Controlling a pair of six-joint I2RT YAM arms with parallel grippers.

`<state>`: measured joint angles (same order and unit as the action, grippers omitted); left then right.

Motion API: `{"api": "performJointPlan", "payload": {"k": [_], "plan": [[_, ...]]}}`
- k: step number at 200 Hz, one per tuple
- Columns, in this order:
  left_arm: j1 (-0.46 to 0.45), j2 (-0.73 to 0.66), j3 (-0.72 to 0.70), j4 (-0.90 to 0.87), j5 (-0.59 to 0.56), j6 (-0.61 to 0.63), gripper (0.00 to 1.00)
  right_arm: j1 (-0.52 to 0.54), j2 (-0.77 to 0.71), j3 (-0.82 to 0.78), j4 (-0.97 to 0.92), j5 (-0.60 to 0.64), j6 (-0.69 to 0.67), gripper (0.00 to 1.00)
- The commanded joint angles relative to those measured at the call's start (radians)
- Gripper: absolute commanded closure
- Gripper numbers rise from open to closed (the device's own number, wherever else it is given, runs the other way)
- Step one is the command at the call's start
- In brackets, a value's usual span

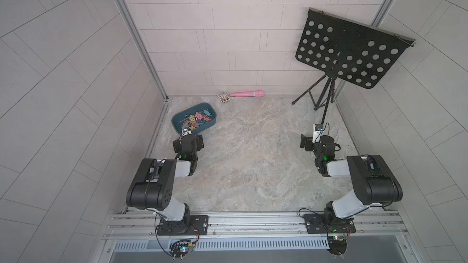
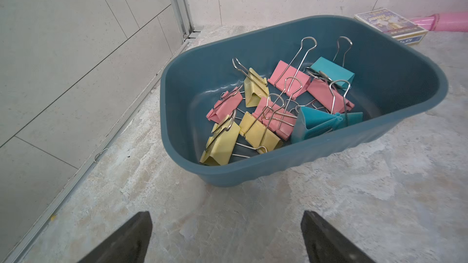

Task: Take out the binder clips from the storage box
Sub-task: Move the storage box to the center of the board.

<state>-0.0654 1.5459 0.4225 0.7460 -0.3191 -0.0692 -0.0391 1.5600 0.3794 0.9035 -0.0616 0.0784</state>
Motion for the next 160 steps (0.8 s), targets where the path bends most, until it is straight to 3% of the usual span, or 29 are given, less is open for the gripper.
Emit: {"api": "performJointPlan", "payload": {"k": [1,160], "plan": [[-0.002,-0.016,0.013,0.004,-0.003,0.014,0.00,0.004,0.005,-0.007,0.029,0.013,-0.004,0.00],[-0.001,-0.013,0.017,-0.001,0.000,0.012,0.00,0.004,0.003,-0.004,0.022,0.014,-0.005,0.00]]}}
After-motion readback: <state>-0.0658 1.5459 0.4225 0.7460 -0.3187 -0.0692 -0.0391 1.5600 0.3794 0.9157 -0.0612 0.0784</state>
